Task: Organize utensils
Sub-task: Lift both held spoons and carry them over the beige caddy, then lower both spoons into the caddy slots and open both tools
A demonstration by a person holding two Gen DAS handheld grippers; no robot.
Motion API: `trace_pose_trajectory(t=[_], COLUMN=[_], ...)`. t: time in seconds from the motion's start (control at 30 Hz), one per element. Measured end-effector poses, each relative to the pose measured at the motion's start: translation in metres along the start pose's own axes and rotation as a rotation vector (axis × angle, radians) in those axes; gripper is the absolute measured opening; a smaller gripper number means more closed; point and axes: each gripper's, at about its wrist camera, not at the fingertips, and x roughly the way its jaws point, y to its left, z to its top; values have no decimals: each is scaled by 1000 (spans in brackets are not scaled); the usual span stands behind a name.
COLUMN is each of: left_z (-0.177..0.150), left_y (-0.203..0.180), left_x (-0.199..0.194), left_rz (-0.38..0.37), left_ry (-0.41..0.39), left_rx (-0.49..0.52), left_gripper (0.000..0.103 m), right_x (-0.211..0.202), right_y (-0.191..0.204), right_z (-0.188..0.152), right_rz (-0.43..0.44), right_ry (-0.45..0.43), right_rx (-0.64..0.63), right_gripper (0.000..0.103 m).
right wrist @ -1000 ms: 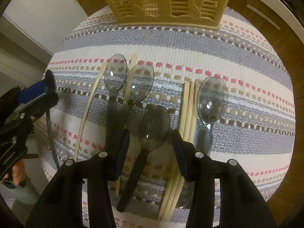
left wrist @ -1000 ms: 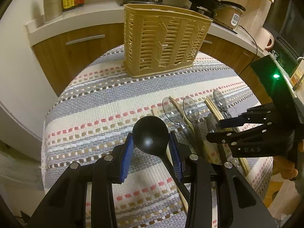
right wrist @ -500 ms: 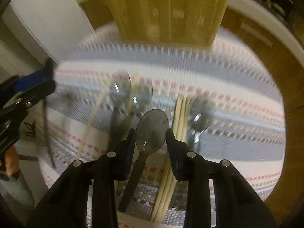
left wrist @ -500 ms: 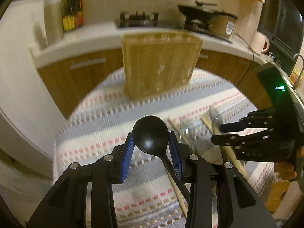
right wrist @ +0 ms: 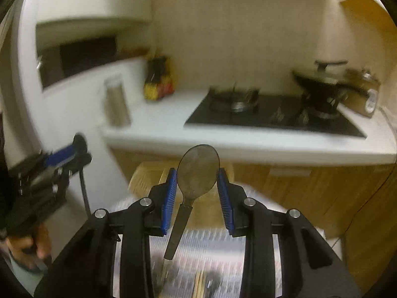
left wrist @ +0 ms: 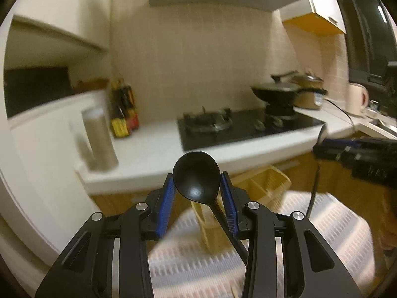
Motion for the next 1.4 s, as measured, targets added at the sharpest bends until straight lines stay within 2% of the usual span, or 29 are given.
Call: trace_pose_trajectory(t=[0.17,0.23,0.33,0.5,0.7,0.9,0.97,1.0,1.07,1.17,1.4], left_z=[15,14,8,-12,-29,-40,-42,-42,-43,-45,-50], left_y=[-1,-1,0,-2,-2,0,2,3,6,9,15], left_x=[32,46,69,101,115,114,110,107,99,87,52], left_rz=[87,112,142,193,176,116,87,72,30,-34,-164], left_ry=[-86,-121,-143,-137,-99,-70,-62,-59,-52,-29,51], left_rx=[11,12,10,28,32,9,-7,-17,-43,-76,-154], left_gripper=[35,35,35,35,36,38,42,48,51,54,56], right_x=[13,23,49,85,109,115,112,111,106,98,65], right_y=[-26,-35,-38,-40,-35,-33,-35,-35,-38,-42,-46], right_z=[36,40,38,19,-3,-16,-19,-20,-23,-27,-40], right_rz=[-79,-95,-185,-232,-230,-167,-136,-126,-96,-36,16], right_ry=[-146,-176,-194,-149,-80,3,37,47,78,122,166], right_rx=[42,40,14,-43,-87,-81,-70,-65,-43,-15,28], right_gripper=[30,30,30,30,30,31,31,31,31,42,42])
